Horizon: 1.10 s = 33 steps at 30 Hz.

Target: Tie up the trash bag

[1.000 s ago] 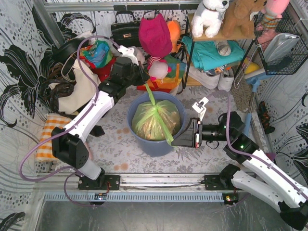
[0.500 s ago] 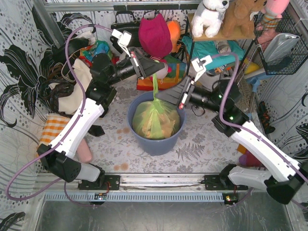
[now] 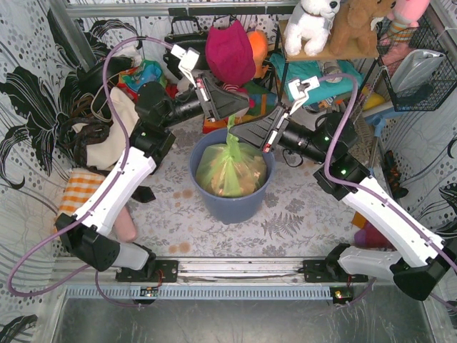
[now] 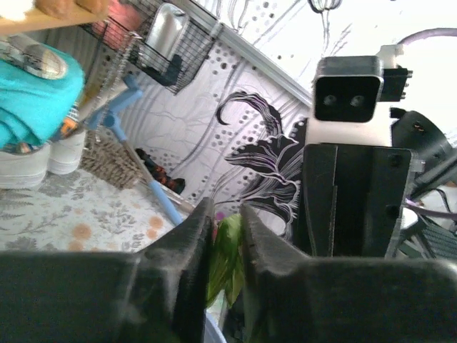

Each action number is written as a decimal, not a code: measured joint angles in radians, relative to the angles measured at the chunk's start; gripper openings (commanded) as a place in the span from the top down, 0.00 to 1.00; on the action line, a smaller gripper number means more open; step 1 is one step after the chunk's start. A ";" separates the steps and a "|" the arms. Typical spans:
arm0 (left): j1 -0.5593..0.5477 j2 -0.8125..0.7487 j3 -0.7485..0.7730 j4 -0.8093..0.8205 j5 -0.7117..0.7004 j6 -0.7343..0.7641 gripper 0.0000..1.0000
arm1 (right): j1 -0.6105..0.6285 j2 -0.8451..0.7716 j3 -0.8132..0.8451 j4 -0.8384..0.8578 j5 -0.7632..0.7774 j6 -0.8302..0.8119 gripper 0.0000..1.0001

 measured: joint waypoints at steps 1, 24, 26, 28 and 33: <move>0.000 -0.002 0.000 -0.007 -0.013 0.006 0.57 | 0.000 -0.005 0.002 -0.011 0.004 -0.010 0.63; 0.004 -0.370 -0.245 -0.321 -0.872 0.383 0.02 | -0.040 -0.055 0.208 -0.687 0.793 -0.597 0.03; 0.004 -0.424 -0.359 -0.331 -0.988 0.393 0.03 | -0.082 -0.085 0.099 -0.685 0.868 -0.637 0.03; 0.005 -0.469 -0.472 -0.336 -1.102 0.399 0.03 | -0.143 -0.123 -0.011 -0.677 0.925 -0.665 0.03; 0.006 -0.563 -0.721 -0.301 -1.337 0.411 0.02 | -0.332 -0.211 -0.227 -0.621 0.959 -0.687 0.03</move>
